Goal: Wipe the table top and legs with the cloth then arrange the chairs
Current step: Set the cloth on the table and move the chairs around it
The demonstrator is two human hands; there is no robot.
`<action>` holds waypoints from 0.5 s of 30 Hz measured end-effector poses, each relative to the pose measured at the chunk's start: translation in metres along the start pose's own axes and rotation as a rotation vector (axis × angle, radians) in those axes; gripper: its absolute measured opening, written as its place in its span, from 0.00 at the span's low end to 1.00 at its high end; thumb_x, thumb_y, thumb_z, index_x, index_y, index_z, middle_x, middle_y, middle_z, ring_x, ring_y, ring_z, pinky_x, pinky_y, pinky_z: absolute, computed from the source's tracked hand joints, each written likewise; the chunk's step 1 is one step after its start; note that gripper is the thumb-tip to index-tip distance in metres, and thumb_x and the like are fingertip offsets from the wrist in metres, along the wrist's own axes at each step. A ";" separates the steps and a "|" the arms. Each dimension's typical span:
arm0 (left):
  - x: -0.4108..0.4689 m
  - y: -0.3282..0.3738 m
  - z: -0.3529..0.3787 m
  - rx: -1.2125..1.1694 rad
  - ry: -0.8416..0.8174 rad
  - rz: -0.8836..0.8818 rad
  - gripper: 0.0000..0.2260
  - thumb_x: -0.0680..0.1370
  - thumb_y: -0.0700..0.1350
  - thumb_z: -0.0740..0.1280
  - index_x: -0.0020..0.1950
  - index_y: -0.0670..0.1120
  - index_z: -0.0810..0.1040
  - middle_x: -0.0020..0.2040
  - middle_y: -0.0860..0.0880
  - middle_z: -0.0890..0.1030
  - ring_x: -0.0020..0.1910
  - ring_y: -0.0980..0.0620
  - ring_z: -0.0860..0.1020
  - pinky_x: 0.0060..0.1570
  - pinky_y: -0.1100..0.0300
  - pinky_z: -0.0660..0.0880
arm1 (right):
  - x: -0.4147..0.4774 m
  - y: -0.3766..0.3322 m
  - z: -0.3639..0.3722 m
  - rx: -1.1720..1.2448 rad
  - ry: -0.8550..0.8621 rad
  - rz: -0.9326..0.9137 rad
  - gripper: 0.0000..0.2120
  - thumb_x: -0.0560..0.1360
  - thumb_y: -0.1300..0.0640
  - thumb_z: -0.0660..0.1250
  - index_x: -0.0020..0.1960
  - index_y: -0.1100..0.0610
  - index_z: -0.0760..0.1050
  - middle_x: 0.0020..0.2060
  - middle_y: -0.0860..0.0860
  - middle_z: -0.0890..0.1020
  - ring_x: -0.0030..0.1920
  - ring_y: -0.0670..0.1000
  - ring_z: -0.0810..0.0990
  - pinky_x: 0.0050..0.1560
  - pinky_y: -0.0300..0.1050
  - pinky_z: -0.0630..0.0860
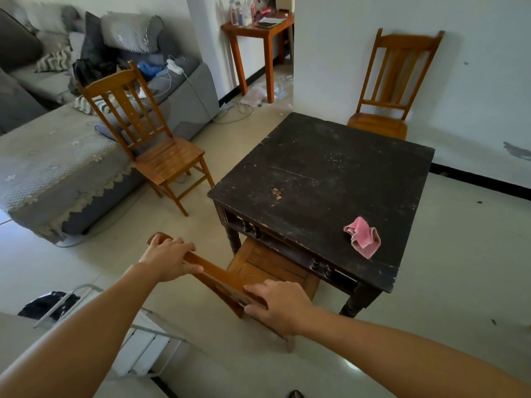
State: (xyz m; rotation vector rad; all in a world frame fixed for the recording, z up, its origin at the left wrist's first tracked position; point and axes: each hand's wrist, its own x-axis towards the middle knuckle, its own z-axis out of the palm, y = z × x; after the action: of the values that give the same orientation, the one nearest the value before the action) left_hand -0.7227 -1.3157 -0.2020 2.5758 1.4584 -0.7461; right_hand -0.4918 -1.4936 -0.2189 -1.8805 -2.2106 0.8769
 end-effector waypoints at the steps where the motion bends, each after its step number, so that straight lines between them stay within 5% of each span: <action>1: 0.003 0.006 -0.009 -0.095 -0.012 -0.024 0.25 0.75 0.65 0.62 0.68 0.56 0.68 0.59 0.55 0.75 0.61 0.52 0.74 0.69 0.45 0.63 | -0.003 0.009 -0.009 0.096 -0.016 0.032 0.25 0.80 0.37 0.55 0.74 0.46 0.65 0.63 0.49 0.77 0.60 0.50 0.76 0.60 0.48 0.74; 4: 0.019 0.045 -0.039 -0.268 0.087 -0.006 0.21 0.76 0.59 0.66 0.67 0.55 0.70 0.60 0.52 0.76 0.60 0.52 0.74 0.64 0.49 0.70 | -0.014 0.051 -0.040 0.096 0.050 0.155 0.23 0.80 0.39 0.57 0.71 0.48 0.70 0.63 0.49 0.77 0.61 0.49 0.77 0.60 0.47 0.74; 11: 0.074 0.205 -0.114 -0.234 0.326 0.244 0.20 0.78 0.58 0.62 0.68 0.53 0.69 0.62 0.49 0.74 0.59 0.49 0.75 0.63 0.47 0.71 | -0.066 0.175 -0.112 -0.095 0.256 0.486 0.18 0.80 0.41 0.58 0.66 0.48 0.72 0.58 0.49 0.79 0.53 0.49 0.80 0.55 0.47 0.79; 15: 0.100 0.302 -0.151 -0.149 0.442 0.384 0.21 0.79 0.58 0.60 0.69 0.51 0.68 0.63 0.48 0.73 0.60 0.47 0.74 0.60 0.47 0.71 | -0.117 0.243 -0.147 -0.171 0.354 0.615 0.22 0.80 0.41 0.58 0.71 0.49 0.70 0.65 0.50 0.75 0.62 0.52 0.76 0.60 0.48 0.75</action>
State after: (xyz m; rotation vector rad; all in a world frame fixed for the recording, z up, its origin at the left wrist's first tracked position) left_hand -0.3749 -1.3542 -0.1627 2.8836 0.9888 -0.0192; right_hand -0.1897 -1.5344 -0.1831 -2.6131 -1.5588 0.3620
